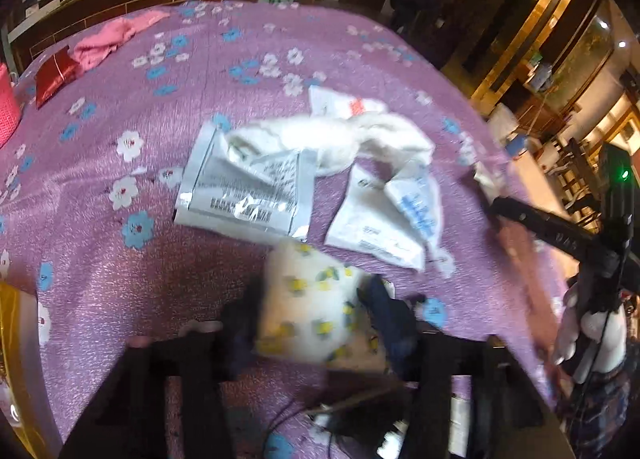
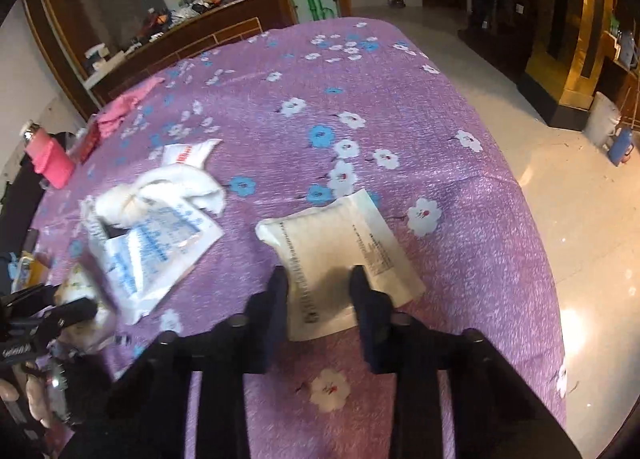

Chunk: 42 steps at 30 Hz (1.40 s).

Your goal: Organize soft objects

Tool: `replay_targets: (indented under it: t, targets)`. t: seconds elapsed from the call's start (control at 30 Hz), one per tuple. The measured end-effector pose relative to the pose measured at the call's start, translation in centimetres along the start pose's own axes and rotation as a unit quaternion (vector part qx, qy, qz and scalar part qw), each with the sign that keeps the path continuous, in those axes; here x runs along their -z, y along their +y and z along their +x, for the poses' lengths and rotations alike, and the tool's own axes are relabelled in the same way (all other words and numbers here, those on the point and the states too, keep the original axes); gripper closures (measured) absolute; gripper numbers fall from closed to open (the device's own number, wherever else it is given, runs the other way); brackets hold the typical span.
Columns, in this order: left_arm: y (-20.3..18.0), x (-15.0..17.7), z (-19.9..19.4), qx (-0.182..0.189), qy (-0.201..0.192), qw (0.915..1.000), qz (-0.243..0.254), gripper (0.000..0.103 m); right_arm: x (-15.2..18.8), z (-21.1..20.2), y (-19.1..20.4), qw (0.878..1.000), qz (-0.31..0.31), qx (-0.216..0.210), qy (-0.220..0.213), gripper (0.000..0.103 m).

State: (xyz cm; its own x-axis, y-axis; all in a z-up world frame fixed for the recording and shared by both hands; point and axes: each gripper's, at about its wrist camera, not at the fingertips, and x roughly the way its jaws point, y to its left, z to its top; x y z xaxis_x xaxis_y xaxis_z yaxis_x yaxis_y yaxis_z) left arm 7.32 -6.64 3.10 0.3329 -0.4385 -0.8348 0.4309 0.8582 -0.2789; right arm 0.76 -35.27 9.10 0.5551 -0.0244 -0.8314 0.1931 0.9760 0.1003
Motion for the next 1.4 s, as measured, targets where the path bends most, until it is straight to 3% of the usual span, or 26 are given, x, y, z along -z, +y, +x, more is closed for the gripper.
replay_targets:
  t: [0.03, 0.07, 0.2, 0.37, 0.5, 0.53, 0.6, 0.67, 0.83, 0.9, 0.97, 1.1, 1.17, 1.3, 1.4]
  targets:
    - [0.1, 0.0, -0.5, 0.008, -0.004, 1.0, -0.003, 0.072, 0.1, -0.3, 0.2, 1.0, 0.001, -0.005, -0.001, 0.087]
    - [0.6, 0.0, -1.4, 0.017, -0.012, 0.9997, -0.01, 0.075, 0.3, -0.9, 0.4, 1.0, 0.001, -0.011, -0.005, 0.102]
    - [1.8, 0.6, -3.4, 0.03, -0.033, 0.9988, -0.02, 0.076, 1.1, -2.6, 0.9, 0.999, 0.009, -0.048, -0.008, 0.102]
    - [2.8, 2.0, -6.1, 0.057, -0.054, 0.9965, -0.03, 0.079, 1.9, -4.3, 0.7, 0.998, 0.021, -0.058, -0.024, 0.102]
    - [4.3, 2.9, -7.8, 0.056, -0.069, 0.9951, -0.045, 0.079, 2.5, -5.9, 0.5, 0.998, 0.014, -0.059, -0.034, 0.101]
    - [4.6, 3.2, -8.2, 0.049, -0.074, 0.9951, -0.045, 0.079, 2.7, -6.2, 0.6, 0.998, 0.008, -0.058, -0.034, 0.097]
    - [5.1, 3.8, -8.6, 0.022, -0.077, 0.9959, -0.042, 0.079, 2.7, -6.4, 0.5, 0.998, 0.001, -0.048, -0.039, 0.063]
    - [5.7, 4.4, -8.0, 0.013, -0.065, 0.9966, -0.047, 0.079, 2.6, -6.3, 0.3, 0.998, 0.003, -0.044, -0.04, 0.044]
    - [7.1, 5.3, -7.2, -0.01, -0.053, 0.997, -0.056, 0.071, 2.3, -5.5, 1.6, 0.993, 0.028, -0.11, -0.026, 0.043]
    - [6.6, 5.3, -7.9, -0.024, -0.06, 0.9976, -0.024, 0.065, 1.9, -4.8, 2.9, 0.989, 0.034, -0.14, -0.01, 0.043]
    - [5.5, 5.4, -9.0, -0.053, -0.076, 0.9953, 0.031, 0.043, 1.6, -3.9, 3.7, 0.984, 0.048, -0.171, 0.01, 0.042]
    - [4.1, 5.8, -10.6, -0.095, -0.102, 0.9822, 0.126, 0.031, 1.0, -1.9, 4.5, 0.969, 0.09, -0.223, 0.046, 0.042]
    - [3.5, 5.8, -10.6, -0.106, -0.106, 0.9728, 0.177, 0.018, 0.8, -1.3, 4.8, 0.968, 0.099, -0.224, 0.052, 0.042]
    - [1.9, 5.9, -7.1, -0.124, -0.064, 0.9533, 0.268, 0.012, 0.3, -0.8, 6.4, 0.971, 0.077, -0.219, 0.057, 0.042]
    - [1.4, 6.0, -4.1, -0.146, -0.029, 0.9437, 0.295, 0.012, -0.3, -0.4, 7.3, 0.977, 0.068, -0.195, 0.053, 0.042]
